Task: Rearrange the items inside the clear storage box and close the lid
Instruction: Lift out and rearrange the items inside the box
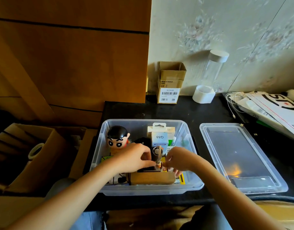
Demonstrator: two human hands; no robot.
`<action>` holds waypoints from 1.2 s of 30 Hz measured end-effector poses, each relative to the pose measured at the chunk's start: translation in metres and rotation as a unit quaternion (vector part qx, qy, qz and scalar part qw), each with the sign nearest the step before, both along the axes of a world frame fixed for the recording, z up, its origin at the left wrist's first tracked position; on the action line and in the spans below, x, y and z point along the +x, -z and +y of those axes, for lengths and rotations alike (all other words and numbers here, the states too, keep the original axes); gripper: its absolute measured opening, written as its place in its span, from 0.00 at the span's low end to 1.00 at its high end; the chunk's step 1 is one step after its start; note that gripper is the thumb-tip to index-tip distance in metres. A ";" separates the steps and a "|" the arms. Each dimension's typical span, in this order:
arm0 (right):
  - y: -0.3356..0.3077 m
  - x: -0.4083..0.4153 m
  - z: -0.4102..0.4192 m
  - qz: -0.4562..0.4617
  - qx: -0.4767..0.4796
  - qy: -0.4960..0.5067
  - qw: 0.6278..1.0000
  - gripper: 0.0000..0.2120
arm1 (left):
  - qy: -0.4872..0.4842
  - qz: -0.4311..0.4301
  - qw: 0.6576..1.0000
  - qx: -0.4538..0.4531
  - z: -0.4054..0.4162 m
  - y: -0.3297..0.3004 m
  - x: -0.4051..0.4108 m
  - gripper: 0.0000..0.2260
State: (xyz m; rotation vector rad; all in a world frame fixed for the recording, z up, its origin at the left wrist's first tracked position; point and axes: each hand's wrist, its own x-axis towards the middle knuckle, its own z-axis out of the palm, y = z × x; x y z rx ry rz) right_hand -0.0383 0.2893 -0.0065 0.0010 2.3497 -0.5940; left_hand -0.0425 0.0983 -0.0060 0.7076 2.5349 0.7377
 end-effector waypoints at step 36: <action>0.024 -0.009 -0.025 0.142 0.346 -0.058 0.926 0.14 | -0.015 0.146 0.989 0.018 0.008 0.000 -0.002 0.20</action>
